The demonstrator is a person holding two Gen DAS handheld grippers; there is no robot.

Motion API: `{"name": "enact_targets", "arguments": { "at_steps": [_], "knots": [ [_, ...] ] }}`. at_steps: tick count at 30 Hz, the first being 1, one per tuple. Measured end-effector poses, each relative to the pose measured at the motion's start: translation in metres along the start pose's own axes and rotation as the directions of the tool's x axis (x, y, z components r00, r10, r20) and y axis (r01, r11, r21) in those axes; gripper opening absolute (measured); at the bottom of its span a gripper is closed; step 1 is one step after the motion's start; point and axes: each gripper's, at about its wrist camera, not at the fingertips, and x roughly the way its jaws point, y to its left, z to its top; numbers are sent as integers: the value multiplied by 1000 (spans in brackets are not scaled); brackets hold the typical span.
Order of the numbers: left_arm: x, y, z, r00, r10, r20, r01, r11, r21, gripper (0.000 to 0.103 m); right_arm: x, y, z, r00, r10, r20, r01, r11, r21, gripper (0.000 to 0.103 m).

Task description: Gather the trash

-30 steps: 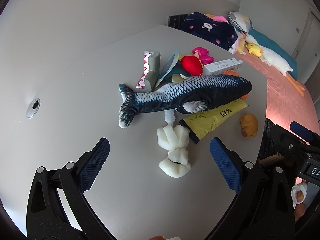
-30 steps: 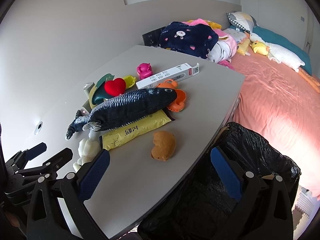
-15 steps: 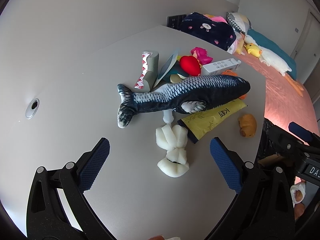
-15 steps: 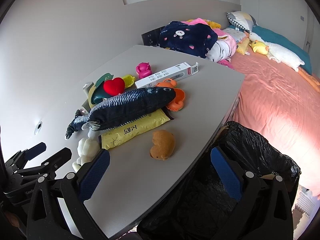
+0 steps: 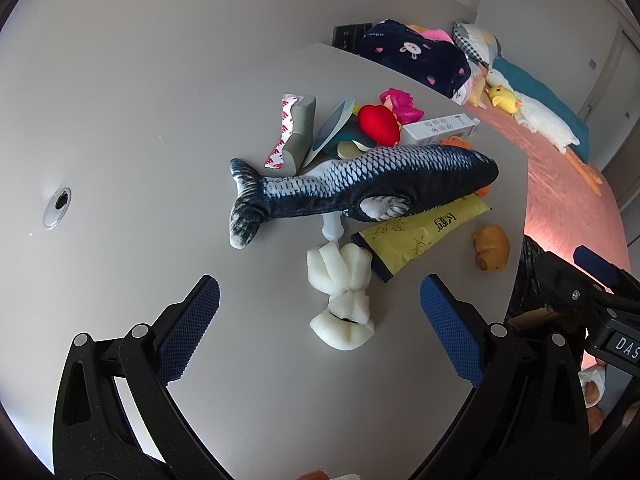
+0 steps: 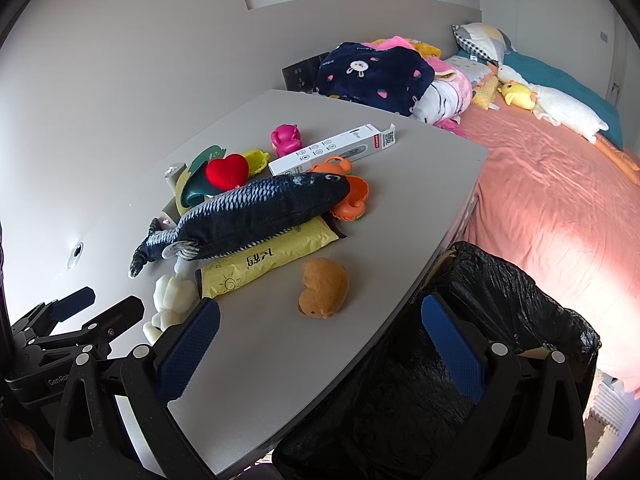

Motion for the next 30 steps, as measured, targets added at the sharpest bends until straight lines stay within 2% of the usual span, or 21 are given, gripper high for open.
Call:
{"name": "enact_targets", "arguments": {
  "at_steps": [15,24,26,30],
  "knots": [
    [5,3,1,999,42,-8,-43,999,-29,97,2,1,0,1000,0,-1,0,1000,-8,101],
    [21,-1,0,999,46,-8,-46,999,-2,97,16,-1,0,1000,0,-2,-1,1000,-26,101],
    [27,-3,-1,999,50,-10,-50,999,8,97,22,0,0,1000,-7,-1,7,999,-43,97],
    [41,-3,-1,998,50,-32,-49,999,10,85,36,1,0,1000,-13,-22,11,998,-64,92]
  ]
}}
